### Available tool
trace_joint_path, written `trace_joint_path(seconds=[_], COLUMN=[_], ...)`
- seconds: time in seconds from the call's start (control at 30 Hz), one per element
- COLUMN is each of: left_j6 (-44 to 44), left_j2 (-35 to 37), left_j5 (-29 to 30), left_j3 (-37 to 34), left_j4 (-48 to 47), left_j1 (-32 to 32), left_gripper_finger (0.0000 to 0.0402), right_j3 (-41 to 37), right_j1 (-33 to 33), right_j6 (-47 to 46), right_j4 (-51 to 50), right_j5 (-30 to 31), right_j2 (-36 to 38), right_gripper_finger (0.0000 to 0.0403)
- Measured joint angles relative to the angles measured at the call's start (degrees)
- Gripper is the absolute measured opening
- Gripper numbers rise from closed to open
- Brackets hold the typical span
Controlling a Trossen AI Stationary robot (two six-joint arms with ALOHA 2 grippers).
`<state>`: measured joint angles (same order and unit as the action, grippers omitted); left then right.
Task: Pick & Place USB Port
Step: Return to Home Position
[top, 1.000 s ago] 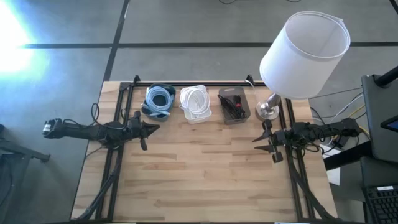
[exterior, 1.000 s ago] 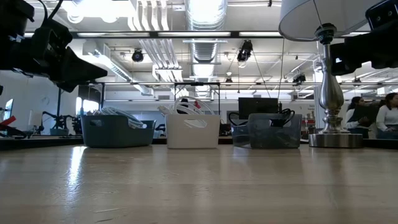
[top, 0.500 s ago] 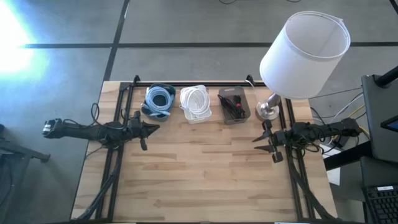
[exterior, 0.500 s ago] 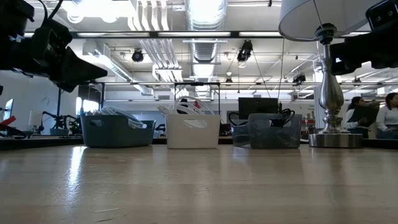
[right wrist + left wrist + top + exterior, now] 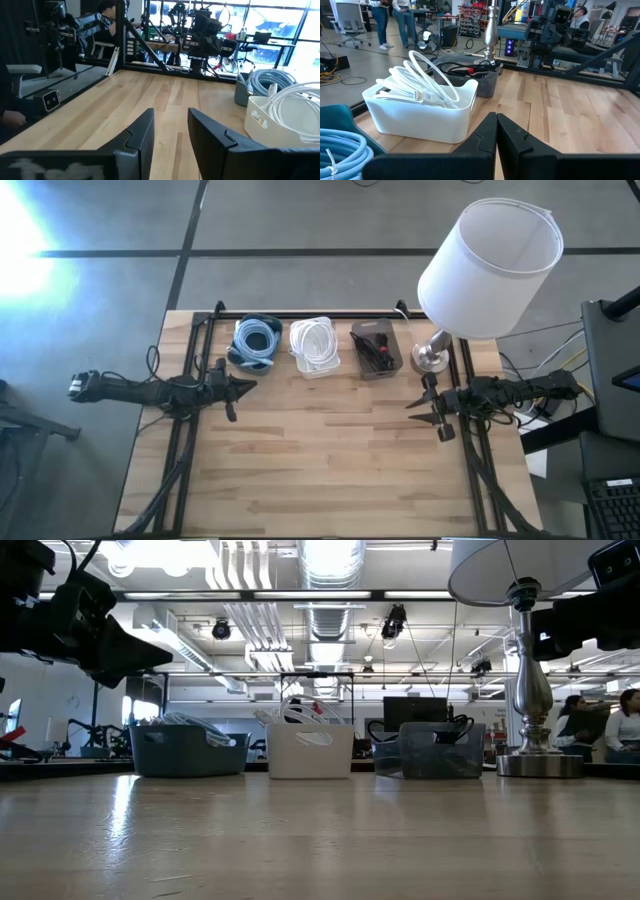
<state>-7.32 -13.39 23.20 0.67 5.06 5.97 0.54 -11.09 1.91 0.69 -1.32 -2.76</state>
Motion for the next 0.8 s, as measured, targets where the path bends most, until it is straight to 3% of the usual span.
trace_joint_path(seconds=[0.5,0.8], left_j6=[-0.01,-0.01], left_j2=[0.0,0.0], left_j5=[0.0,0.0], left_j3=[0.0,0.0], left_j4=[-0.01,-0.01], left_j1=[0.0,0.0], left_gripper_finger=[0.0012,0.0012], right_j3=[0.0,0.0], right_j1=[0.0,0.0], right_j6=[0.01,0.02], right_j4=[0.0,0.0], right_j5=[-0.01,-0.02], right_j2=[0.0,-0.02], right_gripper_finger=[0.0132,0.0122])
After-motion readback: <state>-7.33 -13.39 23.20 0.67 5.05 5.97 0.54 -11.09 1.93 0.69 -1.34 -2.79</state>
